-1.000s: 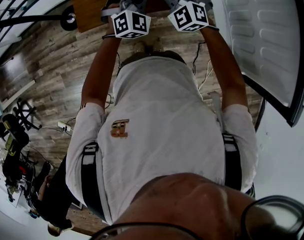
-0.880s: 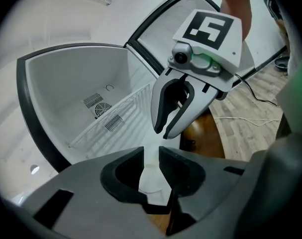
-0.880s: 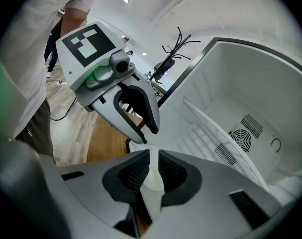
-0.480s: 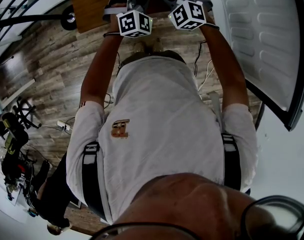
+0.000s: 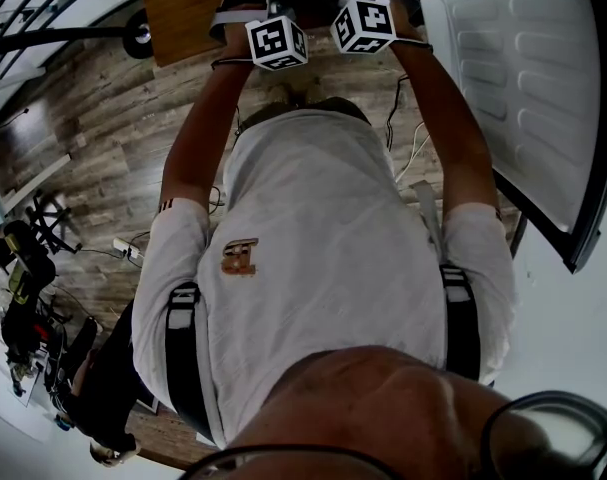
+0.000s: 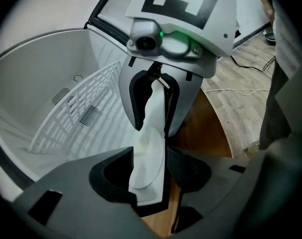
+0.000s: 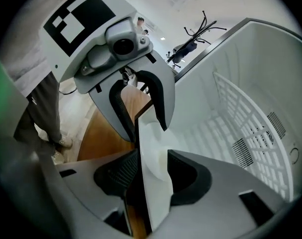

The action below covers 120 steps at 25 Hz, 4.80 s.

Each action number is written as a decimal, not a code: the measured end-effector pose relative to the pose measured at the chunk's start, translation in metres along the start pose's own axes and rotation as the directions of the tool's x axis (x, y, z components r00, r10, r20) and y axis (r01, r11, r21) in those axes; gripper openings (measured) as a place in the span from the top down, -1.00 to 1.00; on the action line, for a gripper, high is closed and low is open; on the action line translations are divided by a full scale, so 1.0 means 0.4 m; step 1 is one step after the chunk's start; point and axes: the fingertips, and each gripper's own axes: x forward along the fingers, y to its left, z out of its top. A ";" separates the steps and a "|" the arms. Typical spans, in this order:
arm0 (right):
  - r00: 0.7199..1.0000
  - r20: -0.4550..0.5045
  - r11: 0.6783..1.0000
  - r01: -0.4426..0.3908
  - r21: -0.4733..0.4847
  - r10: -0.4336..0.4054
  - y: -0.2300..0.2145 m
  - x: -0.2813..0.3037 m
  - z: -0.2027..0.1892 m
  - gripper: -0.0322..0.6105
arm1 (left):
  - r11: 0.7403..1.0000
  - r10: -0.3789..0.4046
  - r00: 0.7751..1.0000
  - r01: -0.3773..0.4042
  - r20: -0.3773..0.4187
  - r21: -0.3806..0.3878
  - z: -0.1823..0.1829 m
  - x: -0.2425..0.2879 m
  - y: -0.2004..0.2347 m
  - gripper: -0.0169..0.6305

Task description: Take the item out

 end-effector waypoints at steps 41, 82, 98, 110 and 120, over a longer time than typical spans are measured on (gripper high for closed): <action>0.987 -0.089 0.966 -0.150 -0.212 0.134 0.048 0.123 -0.048 0.35 | 0.999 -0.040 0.948 0.044 -0.317 0.004 -0.079 0.123 -0.045 0.31; 0.997 -0.020 0.933 0.069 -0.353 -0.081 0.052 0.071 -0.023 0.75 | 0.974 0.149 0.981 -0.123 -0.127 0.189 -0.044 0.080 -0.027 0.84; 0.985 0.006 0.927 0.162 -0.338 -0.170 0.054 0.030 0.012 0.78 | 0.949 0.137 0.987 -0.107 -0.081 0.296 -0.039 0.031 -0.043 0.85; 0.966 0.018 0.922 0.250 -0.295 -0.257 0.017 -0.044 0.055 0.78 | 0.906 0.194 0.981 -0.168 -0.027 0.387 -0.001 -0.037 0.011 0.84; 0.952 0.028 0.913 0.300 -0.276 -0.304 -0.010 -0.119 0.118 0.78 | 0.882 0.233 0.972 -0.223 0.027 0.416 0.033 -0.126 0.058 0.84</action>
